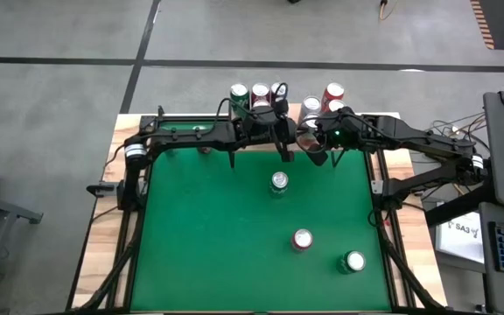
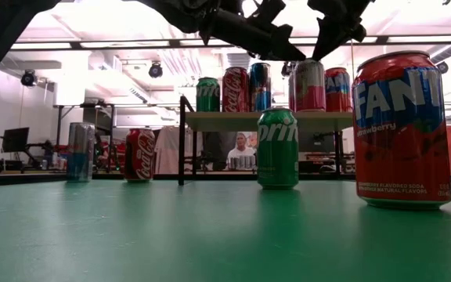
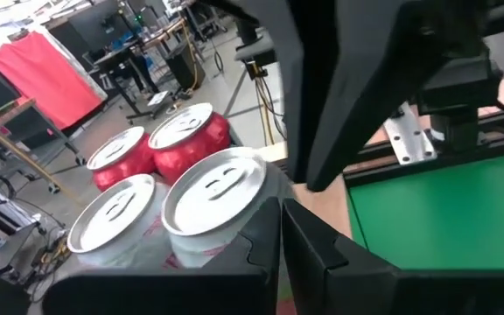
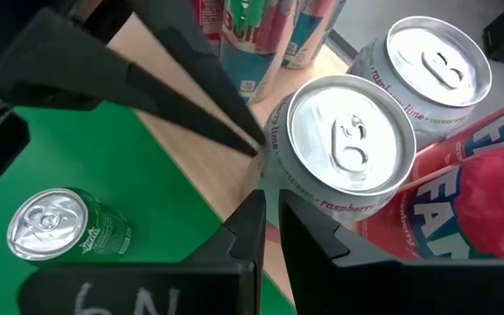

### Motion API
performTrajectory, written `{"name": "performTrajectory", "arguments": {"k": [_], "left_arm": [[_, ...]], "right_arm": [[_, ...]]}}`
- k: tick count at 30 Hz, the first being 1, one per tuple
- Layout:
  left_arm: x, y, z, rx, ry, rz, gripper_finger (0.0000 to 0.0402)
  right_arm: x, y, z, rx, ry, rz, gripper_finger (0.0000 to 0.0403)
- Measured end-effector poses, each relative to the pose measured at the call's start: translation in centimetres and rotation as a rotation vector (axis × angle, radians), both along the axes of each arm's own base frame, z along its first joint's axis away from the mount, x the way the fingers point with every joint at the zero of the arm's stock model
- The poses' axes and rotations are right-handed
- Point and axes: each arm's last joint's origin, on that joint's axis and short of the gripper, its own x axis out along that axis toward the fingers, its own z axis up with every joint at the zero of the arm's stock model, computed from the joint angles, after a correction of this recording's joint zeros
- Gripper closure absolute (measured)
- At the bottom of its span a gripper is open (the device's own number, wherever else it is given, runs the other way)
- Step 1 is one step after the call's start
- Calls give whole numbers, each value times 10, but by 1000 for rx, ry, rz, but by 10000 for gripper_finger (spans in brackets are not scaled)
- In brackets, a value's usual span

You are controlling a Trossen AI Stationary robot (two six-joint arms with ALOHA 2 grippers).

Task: Place canned beverage on shelf
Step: Put the pink white soda can aligned with the red white soda can on the shelf

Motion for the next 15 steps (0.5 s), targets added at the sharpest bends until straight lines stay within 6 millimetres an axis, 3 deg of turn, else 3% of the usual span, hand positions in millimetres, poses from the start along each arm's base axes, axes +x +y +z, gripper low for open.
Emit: {"name": "performTrajectory", "arguments": {"k": [7, 11, 15], "left_arm": [[1, -7, 5, 32, 0, -12, 402], [0, -4, 25, 98, -44, 36, 402], [-2, 3, 33, 125, -57, 59, 402]], "right_arm": [[-3, 1, 2, 3, 20, 4, 375], [-9, 2, 15, 15, 20, -10, 375], [-15, 4, 30, 1, -33, -10, 375]]}}
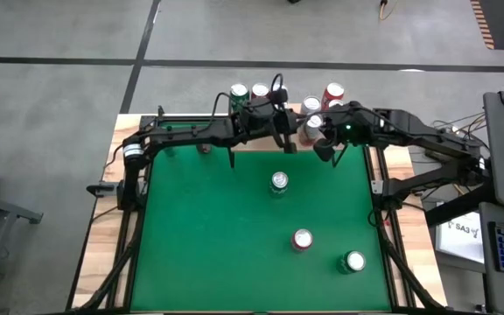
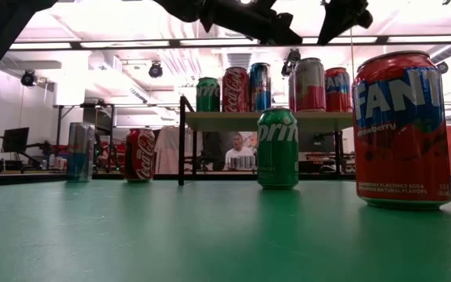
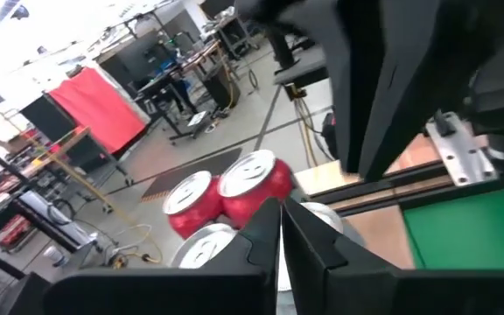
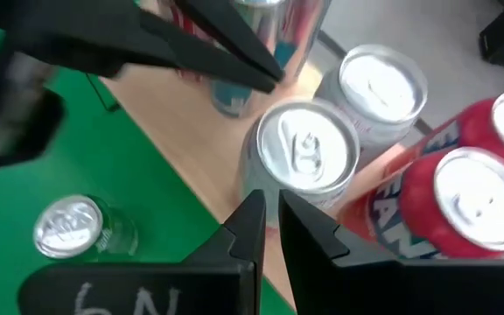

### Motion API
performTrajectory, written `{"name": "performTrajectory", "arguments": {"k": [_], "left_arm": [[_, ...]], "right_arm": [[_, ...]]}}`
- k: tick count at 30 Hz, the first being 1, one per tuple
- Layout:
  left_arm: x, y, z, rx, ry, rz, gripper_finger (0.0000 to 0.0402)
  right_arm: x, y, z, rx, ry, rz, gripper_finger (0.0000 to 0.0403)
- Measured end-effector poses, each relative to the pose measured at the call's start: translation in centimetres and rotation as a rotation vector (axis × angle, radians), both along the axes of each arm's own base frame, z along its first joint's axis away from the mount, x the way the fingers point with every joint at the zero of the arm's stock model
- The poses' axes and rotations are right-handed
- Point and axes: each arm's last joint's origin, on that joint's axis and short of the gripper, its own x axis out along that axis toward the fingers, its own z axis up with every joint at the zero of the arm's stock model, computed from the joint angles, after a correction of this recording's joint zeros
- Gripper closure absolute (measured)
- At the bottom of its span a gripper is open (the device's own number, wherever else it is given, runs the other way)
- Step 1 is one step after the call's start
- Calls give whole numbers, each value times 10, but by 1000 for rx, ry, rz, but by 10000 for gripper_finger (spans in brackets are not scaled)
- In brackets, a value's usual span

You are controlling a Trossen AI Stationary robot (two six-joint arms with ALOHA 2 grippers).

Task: Place canned beverage on shelf
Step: Put the pink white soda can aligned with the red white soda can on the shelf

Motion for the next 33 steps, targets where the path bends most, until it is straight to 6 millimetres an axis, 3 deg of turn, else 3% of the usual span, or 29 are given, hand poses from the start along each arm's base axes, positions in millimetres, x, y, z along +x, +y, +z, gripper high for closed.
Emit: {"name": "performTrajectory", "arguments": {"k": [7, 17, 33], "left_arm": [[1, 11, -7, -12, 8, 22, 402], [9, 12, -25, -30, 45, 21, 402], [13, -4, -27, -49, 58, -9, 402]], "right_arm": [[0, 0, 8, -37, -44, 24, 375], [3, -4, -7, -92, 28, -51, 375], [8, -5, -22, -84, 36, -56, 375]]}}
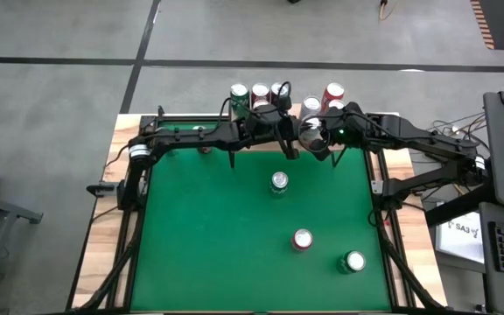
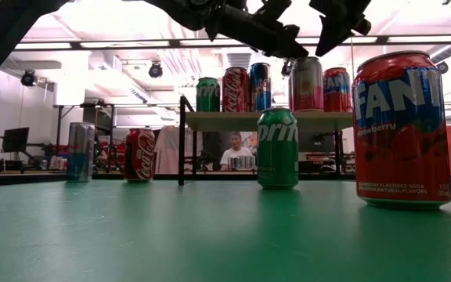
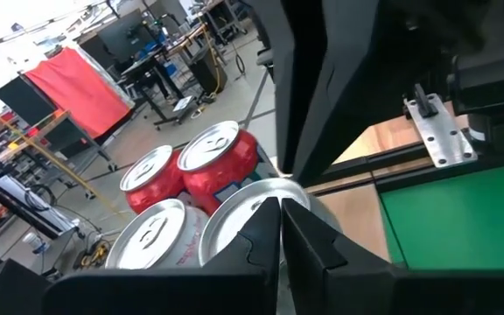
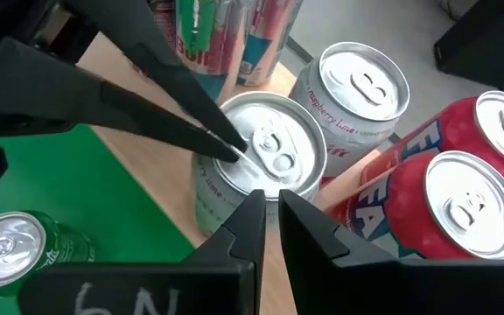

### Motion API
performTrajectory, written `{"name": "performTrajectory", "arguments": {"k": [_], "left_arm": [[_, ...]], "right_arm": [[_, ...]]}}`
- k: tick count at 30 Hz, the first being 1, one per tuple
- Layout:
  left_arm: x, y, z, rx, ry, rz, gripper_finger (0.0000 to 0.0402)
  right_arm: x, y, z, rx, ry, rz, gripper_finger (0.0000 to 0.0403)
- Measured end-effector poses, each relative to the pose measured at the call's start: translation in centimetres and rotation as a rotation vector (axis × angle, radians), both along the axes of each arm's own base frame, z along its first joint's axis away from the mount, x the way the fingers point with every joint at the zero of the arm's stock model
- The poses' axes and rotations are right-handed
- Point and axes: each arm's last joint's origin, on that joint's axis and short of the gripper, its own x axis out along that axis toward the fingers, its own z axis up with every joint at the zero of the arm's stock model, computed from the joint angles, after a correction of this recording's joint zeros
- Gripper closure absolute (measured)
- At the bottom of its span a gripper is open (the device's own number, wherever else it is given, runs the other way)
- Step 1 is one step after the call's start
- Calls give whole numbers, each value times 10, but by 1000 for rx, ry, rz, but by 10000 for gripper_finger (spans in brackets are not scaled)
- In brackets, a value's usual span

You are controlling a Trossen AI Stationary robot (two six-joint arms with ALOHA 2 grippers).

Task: Place canned beverage on shelf
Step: Put the pink white soda can aligned with the red white soda can on the shelf

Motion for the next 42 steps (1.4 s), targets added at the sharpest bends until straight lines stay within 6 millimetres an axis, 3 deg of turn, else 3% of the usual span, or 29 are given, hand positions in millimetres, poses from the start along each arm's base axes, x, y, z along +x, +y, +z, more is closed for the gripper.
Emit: {"name": "performTrajectory", "arguments": {"k": [10, 19, 27, 31, 35, 42], "left_arm": [[1, -1, 4, -4, -13, -1, 402], [-5, -2, 17, -11, 30, 8, 402], [-16, -4, 15, -18, 181, 60, 402], [-18, -6, 1, -1, 291, 143, 402], [-15, -7, 5, 3, 242, 149, 402], [-15, -6, 2, 3, 255, 165, 402]], "right_arm": [[0, 0, 1, -7, -3, 3, 375], [-5, 1, 20, -30, -63, 12, 375], [-11, 3, 22, -29, -64, 15, 375], [-11, 3, 22, -29, -64, 16, 375], [-10, 3, 21, -32, -60, 20, 375], [-4, 9, 12, 135, -96, 196, 375]]}}
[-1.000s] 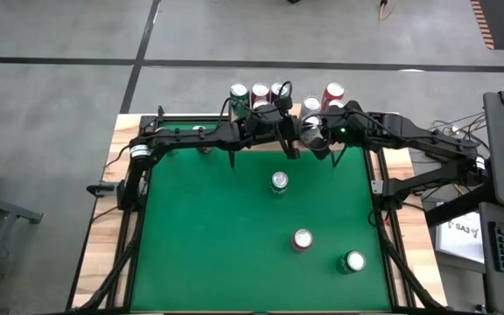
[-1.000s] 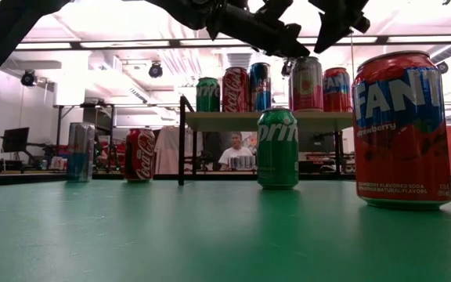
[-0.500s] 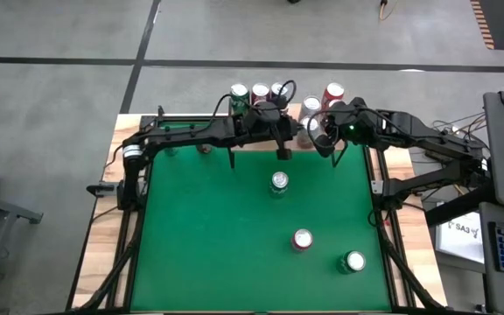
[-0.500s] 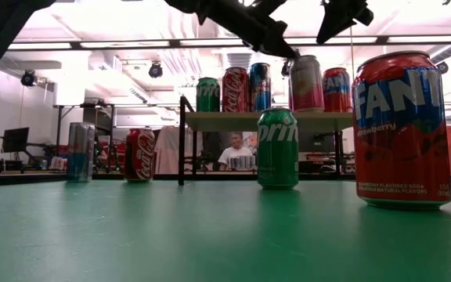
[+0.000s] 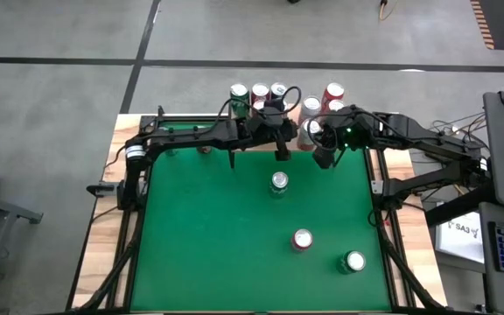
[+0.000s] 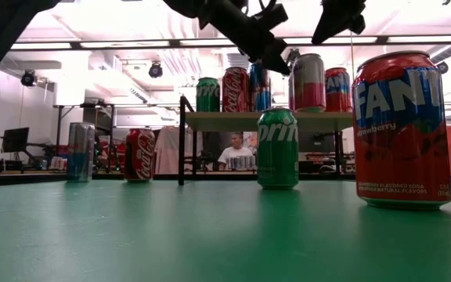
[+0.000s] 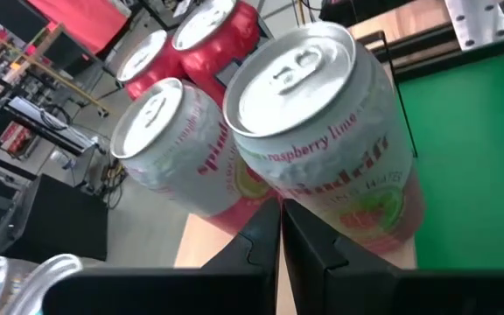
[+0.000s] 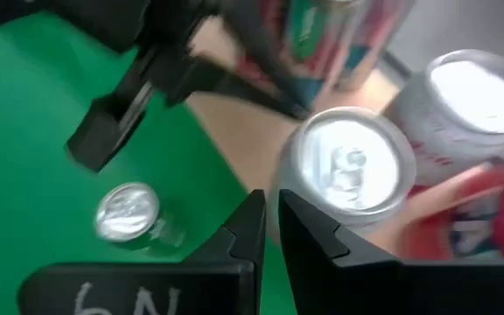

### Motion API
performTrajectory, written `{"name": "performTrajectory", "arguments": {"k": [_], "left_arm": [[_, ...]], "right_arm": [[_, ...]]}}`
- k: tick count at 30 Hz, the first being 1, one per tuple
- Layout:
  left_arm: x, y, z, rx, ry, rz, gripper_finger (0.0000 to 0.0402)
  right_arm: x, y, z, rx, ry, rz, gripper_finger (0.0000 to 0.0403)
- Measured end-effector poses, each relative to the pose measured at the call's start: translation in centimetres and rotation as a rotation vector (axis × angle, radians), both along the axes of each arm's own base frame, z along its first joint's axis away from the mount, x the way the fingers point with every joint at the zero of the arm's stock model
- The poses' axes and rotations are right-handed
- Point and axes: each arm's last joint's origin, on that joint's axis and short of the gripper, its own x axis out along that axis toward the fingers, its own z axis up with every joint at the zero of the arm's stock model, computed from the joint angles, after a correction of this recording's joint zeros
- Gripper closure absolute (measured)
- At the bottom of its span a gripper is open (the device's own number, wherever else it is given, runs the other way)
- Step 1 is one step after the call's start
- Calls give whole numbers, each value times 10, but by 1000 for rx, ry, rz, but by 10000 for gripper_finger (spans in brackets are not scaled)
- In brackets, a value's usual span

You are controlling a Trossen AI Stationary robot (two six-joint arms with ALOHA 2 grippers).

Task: Place canned beverage on shelf
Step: Put the pink white soda can aligned with the red white soda can on the shelf

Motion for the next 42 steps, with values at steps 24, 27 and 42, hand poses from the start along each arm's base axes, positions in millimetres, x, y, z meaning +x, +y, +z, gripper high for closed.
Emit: {"name": "performTrajectory", "arguments": {"k": [24, 27, 42], "left_arm": [[4, 0, 6, -13, -82, -53, 402], [4, -1, 6, -23, -87, -56, 402], [6, -13, 2, -41, -51, -79, 402]], "right_arm": [[-2, -3, -14, -50, 83, -90, 375], [-2, -3, -14, -59, 86, -89, 375], [-4, -5, -13, -125, 110, -129, 375]]}}
